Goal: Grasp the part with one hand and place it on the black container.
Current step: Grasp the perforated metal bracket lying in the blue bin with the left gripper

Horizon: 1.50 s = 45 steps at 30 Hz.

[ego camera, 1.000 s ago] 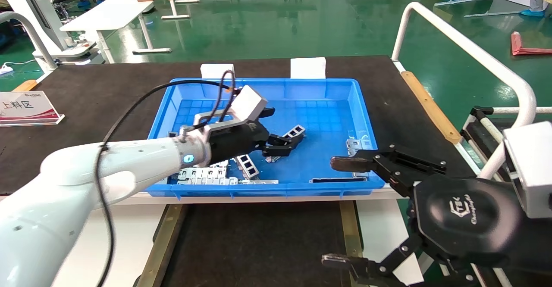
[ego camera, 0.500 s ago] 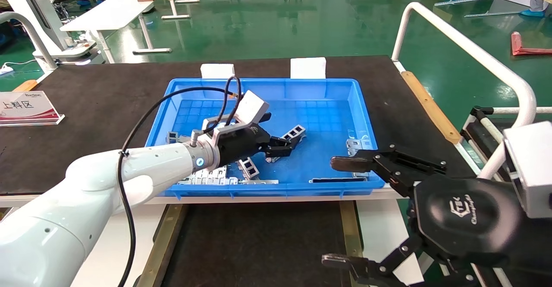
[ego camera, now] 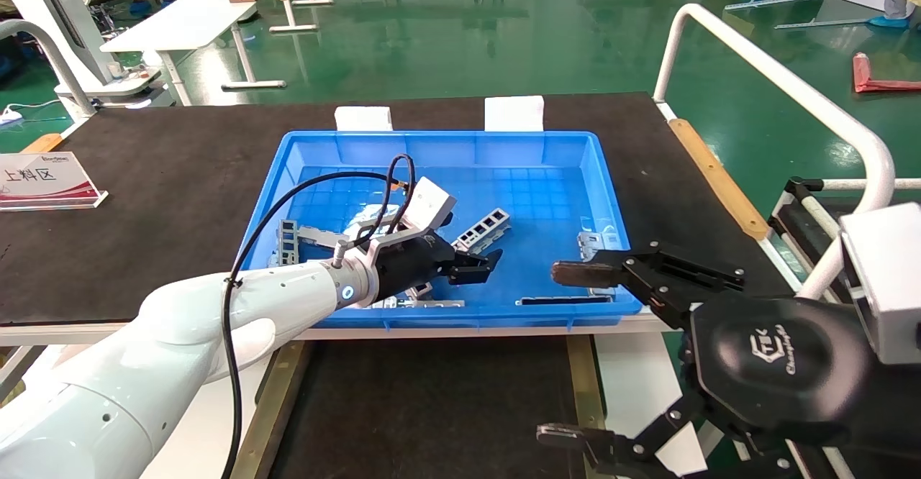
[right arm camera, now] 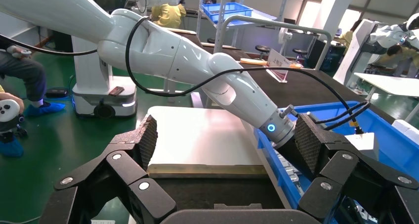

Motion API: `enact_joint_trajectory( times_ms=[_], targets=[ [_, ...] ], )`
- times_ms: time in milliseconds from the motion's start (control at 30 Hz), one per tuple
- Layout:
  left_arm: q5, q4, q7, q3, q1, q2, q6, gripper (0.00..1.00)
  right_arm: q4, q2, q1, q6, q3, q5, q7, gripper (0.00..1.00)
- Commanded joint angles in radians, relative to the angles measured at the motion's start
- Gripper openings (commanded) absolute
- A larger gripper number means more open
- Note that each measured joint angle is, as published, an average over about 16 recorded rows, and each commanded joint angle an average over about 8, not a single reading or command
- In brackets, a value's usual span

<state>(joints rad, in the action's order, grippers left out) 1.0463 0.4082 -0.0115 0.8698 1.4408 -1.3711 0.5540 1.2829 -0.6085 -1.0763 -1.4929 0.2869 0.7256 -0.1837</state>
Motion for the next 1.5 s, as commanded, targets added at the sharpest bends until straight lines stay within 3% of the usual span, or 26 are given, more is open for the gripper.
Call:
enact_joint_trajectory(
  times_ms=[33, 767, 1500],
  targets=[
    [-0.017, 0.005, -0.007, 0.025, -0.001, 0.0, -0.015, 0.0, 0.0, 0.0, 0.0, 0.0, 0.0, 0.0, 0.0, 0.0],
    [-0.181, 0.031, -0.013, 0.208, -0.005, 0.003, -0.112, 0.0, 0.0, 0.001, 0.0, 0.001, 0.002, -0.001, 0.001, 0.0],
    [-0.329, 0.024, 0.074, 0.276, 0.019, 0.005, -0.108, 0.0, 0.0, 0.001, -0.001, 0.001, 0.003, -0.002, 0.002, 0.0]
  ],
)
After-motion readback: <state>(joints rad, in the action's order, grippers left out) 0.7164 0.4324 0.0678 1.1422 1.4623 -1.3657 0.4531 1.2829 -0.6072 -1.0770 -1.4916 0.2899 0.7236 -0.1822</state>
